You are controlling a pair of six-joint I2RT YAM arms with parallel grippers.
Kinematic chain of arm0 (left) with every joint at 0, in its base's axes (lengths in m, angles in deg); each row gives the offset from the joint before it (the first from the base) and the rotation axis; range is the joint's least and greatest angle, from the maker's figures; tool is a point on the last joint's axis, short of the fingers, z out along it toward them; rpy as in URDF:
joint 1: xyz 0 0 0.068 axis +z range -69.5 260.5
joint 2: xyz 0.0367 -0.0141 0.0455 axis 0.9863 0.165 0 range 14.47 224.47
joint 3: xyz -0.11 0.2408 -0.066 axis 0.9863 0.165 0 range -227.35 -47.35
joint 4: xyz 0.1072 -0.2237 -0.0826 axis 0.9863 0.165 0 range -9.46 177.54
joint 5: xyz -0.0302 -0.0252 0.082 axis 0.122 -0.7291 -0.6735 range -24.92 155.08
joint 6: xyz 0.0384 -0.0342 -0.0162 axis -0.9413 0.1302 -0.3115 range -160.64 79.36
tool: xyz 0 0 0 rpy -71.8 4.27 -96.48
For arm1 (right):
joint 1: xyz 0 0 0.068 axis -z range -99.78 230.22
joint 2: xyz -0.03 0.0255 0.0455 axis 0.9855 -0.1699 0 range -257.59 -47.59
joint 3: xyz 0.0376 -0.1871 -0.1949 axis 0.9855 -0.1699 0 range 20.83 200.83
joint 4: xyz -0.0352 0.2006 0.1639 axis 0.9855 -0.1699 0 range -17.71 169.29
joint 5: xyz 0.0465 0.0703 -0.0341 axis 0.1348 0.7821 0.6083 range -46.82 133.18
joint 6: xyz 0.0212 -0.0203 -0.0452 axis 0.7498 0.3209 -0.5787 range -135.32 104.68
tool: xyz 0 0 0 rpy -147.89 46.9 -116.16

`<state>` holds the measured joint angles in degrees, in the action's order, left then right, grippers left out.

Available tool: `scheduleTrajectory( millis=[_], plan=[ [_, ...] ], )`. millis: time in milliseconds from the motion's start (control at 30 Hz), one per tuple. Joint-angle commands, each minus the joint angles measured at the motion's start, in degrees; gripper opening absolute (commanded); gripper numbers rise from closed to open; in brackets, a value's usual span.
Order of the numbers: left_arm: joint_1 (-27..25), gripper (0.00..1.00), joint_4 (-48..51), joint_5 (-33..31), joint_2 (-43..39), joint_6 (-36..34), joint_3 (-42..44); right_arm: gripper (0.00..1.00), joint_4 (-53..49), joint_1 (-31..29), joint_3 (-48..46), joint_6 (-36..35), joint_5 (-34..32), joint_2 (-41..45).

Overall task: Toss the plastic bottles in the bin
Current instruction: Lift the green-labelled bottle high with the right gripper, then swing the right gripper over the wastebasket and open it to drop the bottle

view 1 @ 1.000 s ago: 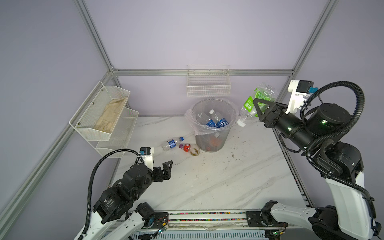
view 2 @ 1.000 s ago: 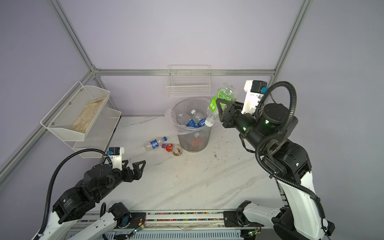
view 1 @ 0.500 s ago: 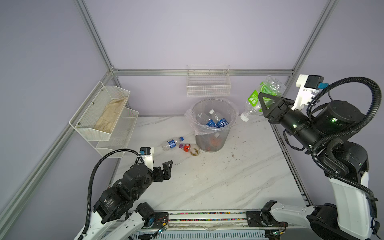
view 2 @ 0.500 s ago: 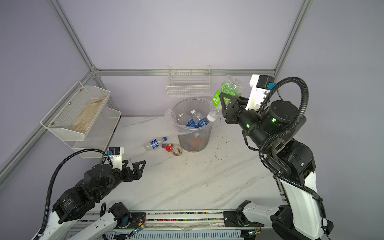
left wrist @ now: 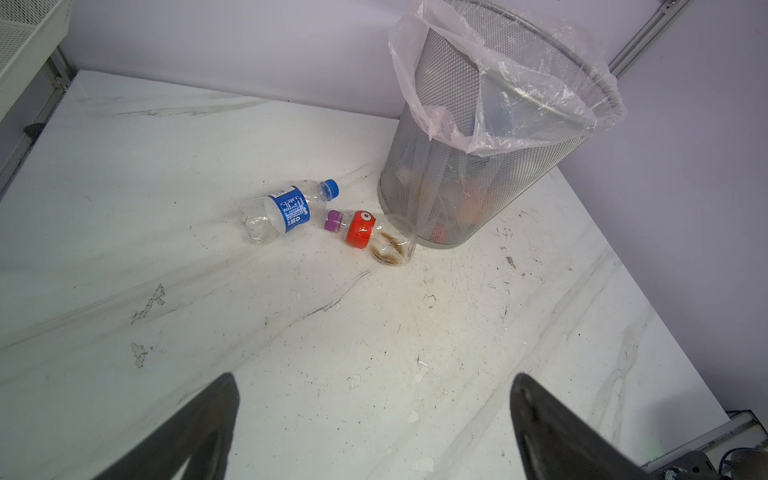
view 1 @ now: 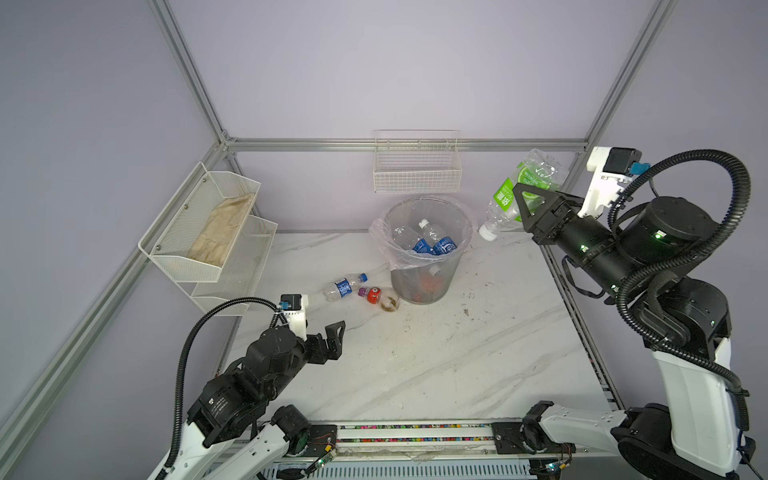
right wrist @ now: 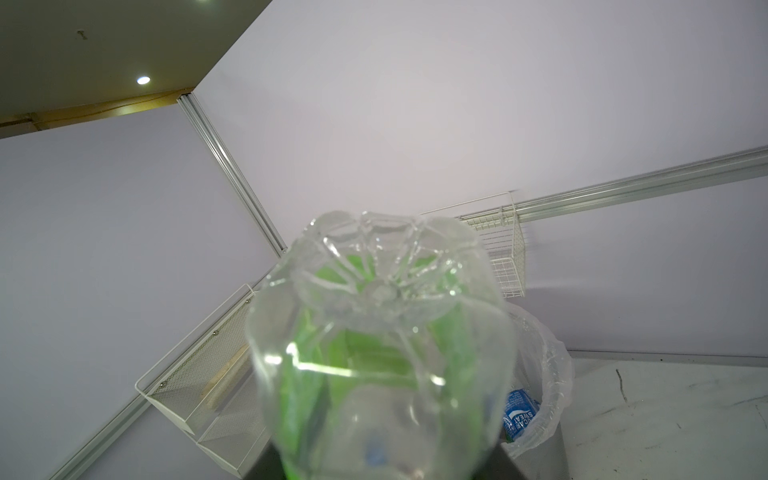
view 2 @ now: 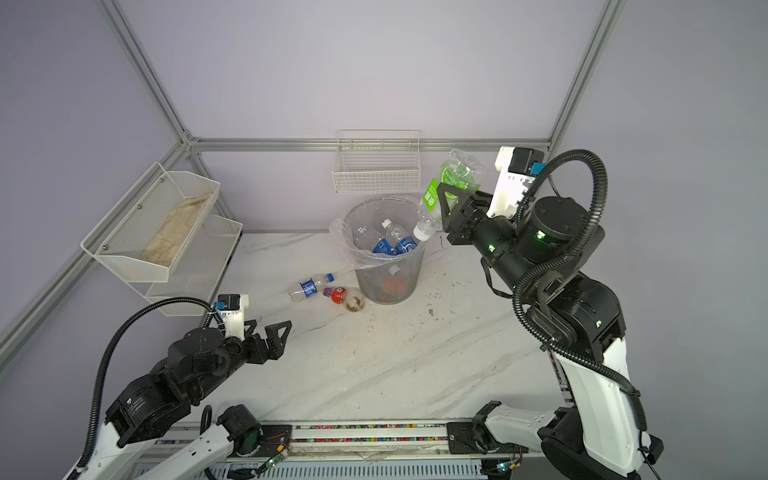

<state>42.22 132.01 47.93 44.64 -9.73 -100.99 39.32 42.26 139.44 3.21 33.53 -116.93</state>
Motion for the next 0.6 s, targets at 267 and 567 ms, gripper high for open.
scheduleTrajectory(
  millis=[267, 567],
  plan=[
    [0.1, 1.0, -2.2, 0.1, -0.2, -0.1, -1.3, 0.0, 3.6, -0.3, -2.5, -3.6, -5.0, -5.3],
    [0.1, 1.0, -0.8, 1.0, -0.8, 0.8, -2.2, 0.73, -1.0, 0.4, 3.2, -2.4, -8.1, -24.9]
  ],
)
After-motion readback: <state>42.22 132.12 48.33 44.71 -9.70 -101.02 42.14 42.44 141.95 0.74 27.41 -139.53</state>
